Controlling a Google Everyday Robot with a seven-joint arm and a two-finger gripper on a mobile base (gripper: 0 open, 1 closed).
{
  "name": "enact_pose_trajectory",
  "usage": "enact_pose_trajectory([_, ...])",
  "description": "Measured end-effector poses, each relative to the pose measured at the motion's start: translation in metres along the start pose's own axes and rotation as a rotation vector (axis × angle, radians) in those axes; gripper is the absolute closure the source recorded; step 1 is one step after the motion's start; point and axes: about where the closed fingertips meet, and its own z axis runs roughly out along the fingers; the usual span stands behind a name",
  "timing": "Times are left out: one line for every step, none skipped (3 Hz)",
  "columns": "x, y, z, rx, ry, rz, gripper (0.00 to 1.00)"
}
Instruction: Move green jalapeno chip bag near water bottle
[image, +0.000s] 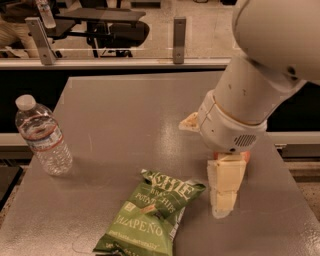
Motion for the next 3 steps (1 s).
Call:
enact_pose_trajectory([-0.021,0.008,0.02,-0.013,-0.028,-0.069,0.0])
enact_pose_trajectory([-0.031,0.009,0.036,-0.014,-0.041,-0.105,0.0])
enact_pose_trajectory([-0.036,0.009,0.044,-0.025,-0.04,-0.129,0.19])
